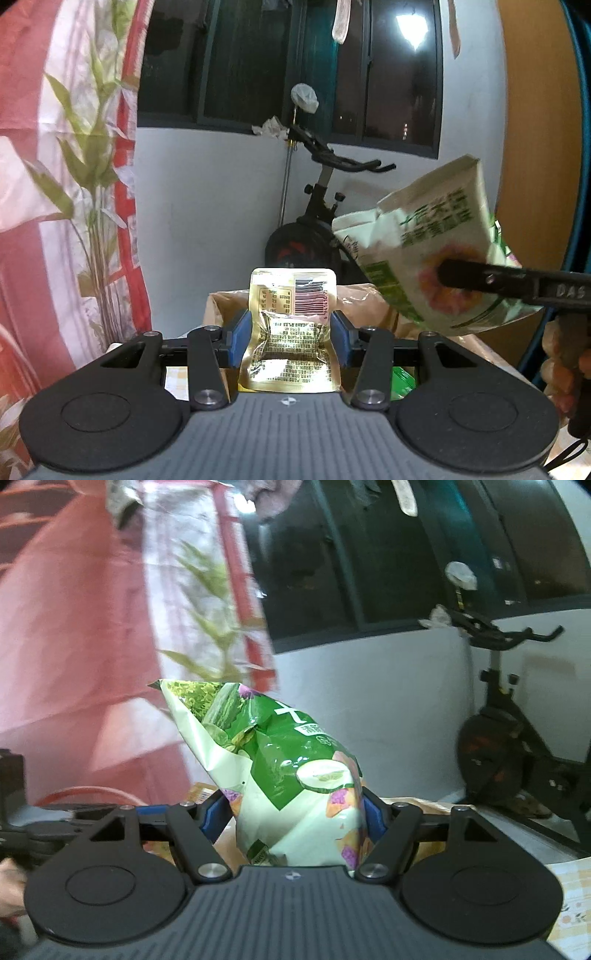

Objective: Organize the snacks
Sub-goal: 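Carry the gold packet with the left tool while the right tool carries the cracker bag into the box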

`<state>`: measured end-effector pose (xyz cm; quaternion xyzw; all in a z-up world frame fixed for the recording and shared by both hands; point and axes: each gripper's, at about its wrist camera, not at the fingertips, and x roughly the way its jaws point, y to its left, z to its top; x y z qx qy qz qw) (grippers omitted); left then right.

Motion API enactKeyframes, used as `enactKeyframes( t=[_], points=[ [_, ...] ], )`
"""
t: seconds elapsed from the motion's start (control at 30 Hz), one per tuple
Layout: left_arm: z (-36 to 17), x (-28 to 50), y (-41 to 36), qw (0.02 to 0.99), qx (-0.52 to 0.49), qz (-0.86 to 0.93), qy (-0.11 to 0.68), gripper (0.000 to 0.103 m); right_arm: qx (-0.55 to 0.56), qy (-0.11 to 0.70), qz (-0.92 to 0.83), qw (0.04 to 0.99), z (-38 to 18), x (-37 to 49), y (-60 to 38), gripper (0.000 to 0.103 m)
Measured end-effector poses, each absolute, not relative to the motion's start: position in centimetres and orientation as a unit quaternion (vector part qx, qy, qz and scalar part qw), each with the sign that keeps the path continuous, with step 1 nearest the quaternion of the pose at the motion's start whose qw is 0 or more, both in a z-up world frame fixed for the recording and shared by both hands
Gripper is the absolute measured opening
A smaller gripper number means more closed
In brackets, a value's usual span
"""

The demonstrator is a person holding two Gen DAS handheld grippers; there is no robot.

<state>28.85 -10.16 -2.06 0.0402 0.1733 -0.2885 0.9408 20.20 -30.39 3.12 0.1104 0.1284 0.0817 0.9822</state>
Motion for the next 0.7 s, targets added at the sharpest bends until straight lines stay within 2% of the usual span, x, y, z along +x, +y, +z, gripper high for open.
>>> enactKeyframes(
  t=[0.3, 0.37, 0.43, 0.53, 0.6, 0.7],
  points=[
    [-3.9, 33.5, -12.3, 0.935, 0.05, -0.279, 0.215, 0.05, 0.108, 0.208, 0.066, 0.97, -0.4, 25.9, -31.5, 0.072],
    [-4.2, 34.0, -12.7, 0.932, 0.055, -0.284, 0.22, 0.056, 0.112, 0.218, 0.065, 0.967, -1.1, 26.6, -31.7, 0.074],
    [-4.6, 34.6, -13.2, 0.929, 0.06, -0.285, 0.229, 0.058, 0.116, 0.233, 0.066, 0.963, -1.6, 27.1, -32.0, 0.076],
    [-4.9, 35.3, -13.6, 0.925, 0.064, -0.287, 0.241, 0.07, 0.12, 0.252, 0.07, 0.958, -2.1, 27.7, -32.4, 0.08],
    [-5.0, 35.4, -13.5, 0.926, 0.064, -0.283, 0.239, 0.071, 0.118, 0.247, 0.073, 0.959, -2.0, 27.6, -32.5, 0.089],
    [-4.9, 35.3, -13.0, 0.927, 0.059, -0.278, 0.245, 0.071, 0.109, 0.233, 0.067, 0.964, -1.5, 27.0, -32.4, 0.091]
  ],
)
